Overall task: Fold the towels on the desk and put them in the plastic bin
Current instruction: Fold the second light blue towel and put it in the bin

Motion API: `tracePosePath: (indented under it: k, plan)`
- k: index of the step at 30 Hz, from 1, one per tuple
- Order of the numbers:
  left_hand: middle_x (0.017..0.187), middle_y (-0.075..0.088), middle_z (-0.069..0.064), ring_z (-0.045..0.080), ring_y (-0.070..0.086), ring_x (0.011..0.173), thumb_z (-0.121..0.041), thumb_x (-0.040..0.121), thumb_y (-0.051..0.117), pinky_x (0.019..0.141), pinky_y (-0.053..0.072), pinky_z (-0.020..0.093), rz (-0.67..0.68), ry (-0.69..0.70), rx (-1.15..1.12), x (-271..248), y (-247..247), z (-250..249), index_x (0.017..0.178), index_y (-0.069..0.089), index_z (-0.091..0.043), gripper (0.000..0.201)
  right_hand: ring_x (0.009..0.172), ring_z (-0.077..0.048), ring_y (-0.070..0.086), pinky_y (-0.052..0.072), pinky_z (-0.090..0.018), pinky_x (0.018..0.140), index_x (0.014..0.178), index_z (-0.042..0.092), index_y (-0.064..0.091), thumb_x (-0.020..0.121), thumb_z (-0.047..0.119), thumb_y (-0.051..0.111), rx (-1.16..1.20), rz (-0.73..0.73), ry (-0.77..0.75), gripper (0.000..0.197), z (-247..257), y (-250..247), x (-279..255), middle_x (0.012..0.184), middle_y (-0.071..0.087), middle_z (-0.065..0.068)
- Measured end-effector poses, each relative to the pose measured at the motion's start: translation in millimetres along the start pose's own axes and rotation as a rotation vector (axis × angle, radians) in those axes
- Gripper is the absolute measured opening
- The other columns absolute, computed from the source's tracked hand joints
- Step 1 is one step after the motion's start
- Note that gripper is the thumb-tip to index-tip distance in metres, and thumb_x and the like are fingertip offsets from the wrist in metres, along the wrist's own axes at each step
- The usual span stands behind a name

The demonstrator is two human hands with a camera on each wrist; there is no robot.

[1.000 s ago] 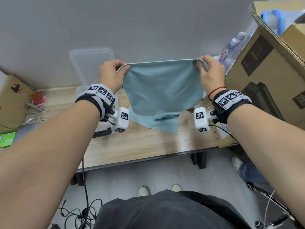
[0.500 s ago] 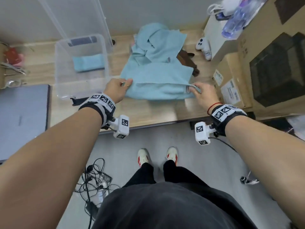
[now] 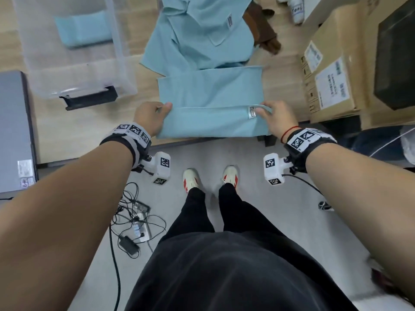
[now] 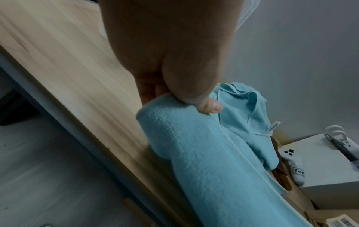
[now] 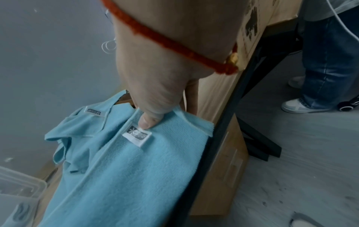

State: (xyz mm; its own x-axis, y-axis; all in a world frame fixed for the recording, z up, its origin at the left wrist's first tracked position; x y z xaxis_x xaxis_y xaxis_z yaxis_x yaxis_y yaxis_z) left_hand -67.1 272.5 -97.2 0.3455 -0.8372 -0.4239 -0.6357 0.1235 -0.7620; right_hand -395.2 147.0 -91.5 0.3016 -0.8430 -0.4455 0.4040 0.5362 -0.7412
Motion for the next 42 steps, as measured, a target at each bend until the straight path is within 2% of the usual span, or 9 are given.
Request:
tracePosePath:
  k: [4,7,12,18,24,29,35,39,42]
  plan:
    - [0.059,0.043,0.007,0.028,0.041,0.066,-0.035,0.100,0.045,0.059,0.021,0.033,-0.112,-0.030,-0.102,12.2,-17.8,-5.3,0.064,0.044,-0.010,0.044,0.080,-0.022,0.061,0.044,-0.027,0.060,0.093,0.018,0.069,0.089,0.042,0.065,0.017,-0.115,0.021,0.025,12.8,-23.4,16.4,0.083,0.067,-0.003]
    - [0.088,0.063,0.020,0.033,0.055,0.083,-0.031,0.101,0.044,0.067,0.031,0.029,-0.146,-0.041,-0.127,24.1,-25.0,-5.1,0.094,0.062,0.000,0.036,0.076,-0.014,0.052,0.030,-0.009,0.045,0.094,0.022,0.069,0.087,0.045,0.068,0.039,-0.157,0.068,0.025,24.7,-39.1,27.5,0.083,0.062,0.003]
    - [0.107,0.064,0.019,0.034,0.058,0.097,-0.025,0.102,0.041,0.076,0.037,0.031,-0.160,-0.071,-0.124,45.9,-25.3,-0.1,0.112,0.060,-0.002,0.032,0.090,-0.013,0.055,0.032,-0.014,0.067,0.111,0.021,0.068,0.092,0.035,0.064,0.098,-0.224,0.092,0.025,23.8,-41.2,61.1,0.095,0.059,0.007]
    - [0.105,0.064,0.017,0.029,0.053,0.086,-0.027,0.102,0.039,0.072,0.031,0.028,-0.154,-0.160,-0.091,71.7,-16.6,4.1,0.110,0.060,-0.006,0.031,0.097,-0.022,0.063,0.051,-0.036,0.090,0.113,0.019,0.063,0.091,0.031,0.062,0.165,-0.203,0.142,0.026,11.7,-22.7,104.2,0.106,0.068,-0.004]
    - [0.111,0.065,0.015,0.034,0.057,0.102,-0.029,0.102,0.039,0.078,0.035,0.029,-0.175,-0.229,-0.114,92.3,-10.1,10.0,0.113,0.060,-0.010,0.030,0.083,-0.017,0.050,0.033,-0.022,0.071,0.107,0.012,0.063,0.096,0.029,0.055,0.113,-0.193,0.141,0.021,-1.7,-10.6,130.1,0.091,0.056,-0.001]
    - [0.108,0.062,0.010,0.025,0.047,0.086,-0.032,0.102,0.037,0.077,0.032,0.027,-0.170,-0.286,-0.147,99.5,-5.1,17.1,0.112,0.058,-0.015,0.029,0.080,-0.018,0.048,0.035,-0.026,0.070,0.092,0.021,0.051,0.097,0.028,0.052,0.104,-0.191,0.119,0.008,-3.8,-4.4,141.1,0.086,0.053,-0.002]
    - [0.116,0.061,0.017,0.032,0.054,0.099,-0.032,0.102,0.037,0.078,0.033,0.030,-0.154,-0.287,-0.103,106.9,-0.4,19.7,0.112,0.059,-0.011,0.032,0.082,-0.022,0.052,0.038,-0.027,0.071,0.108,0.012,0.059,0.096,0.028,0.050,0.050,-0.191,0.110,0.022,-4.5,-0.4,152.7,0.089,0.056,-0.003]
    - [0.116,0.060,0.016,0.034,0.055,0.102,-0.035,0.101,0.038,0.080,0.036,0.032,-0.166,-0.341,-0.088,109.8,1.9,25.1,0.109,0.057,-0.009,0.033,0.079,-0.026,0.050,0.039,-0.033,0.067,0.098,0.015,0.053,0.094,0.038,0.050,-0.095,-0.180,0.193,0.024,-7.0,0.9,155.8,0.087,0.053,-0.005]
    - [0.116,0.058,0.012,0.030,0.054,0.098,-0.032,0.101,0.041,0.079,0.036,0.033,-0.175,-0.374,-0.105,109.3,2.6,22.6,0.116,0.051,-0.009,0.030,0.081,-0.029,0.052,0.042,-0.035,0.068,0.105,0.012,0.052,0.094,0.042,0.052,-0.142,-0.207,0.253,0.032,-6.3,-3.6,152.4,0.095,0.057,-0.008]
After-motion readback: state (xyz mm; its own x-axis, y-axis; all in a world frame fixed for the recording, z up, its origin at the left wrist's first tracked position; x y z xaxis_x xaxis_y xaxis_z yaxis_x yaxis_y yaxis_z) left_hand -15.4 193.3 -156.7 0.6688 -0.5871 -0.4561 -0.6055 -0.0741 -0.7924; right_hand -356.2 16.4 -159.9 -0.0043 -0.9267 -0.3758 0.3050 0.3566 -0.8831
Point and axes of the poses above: each hand's wrist, its own x-axis towards the middle knuckle, its own y-axis out of the palm, z = x × y, the point moved 5 cm from there along x, towards the middle knuckle
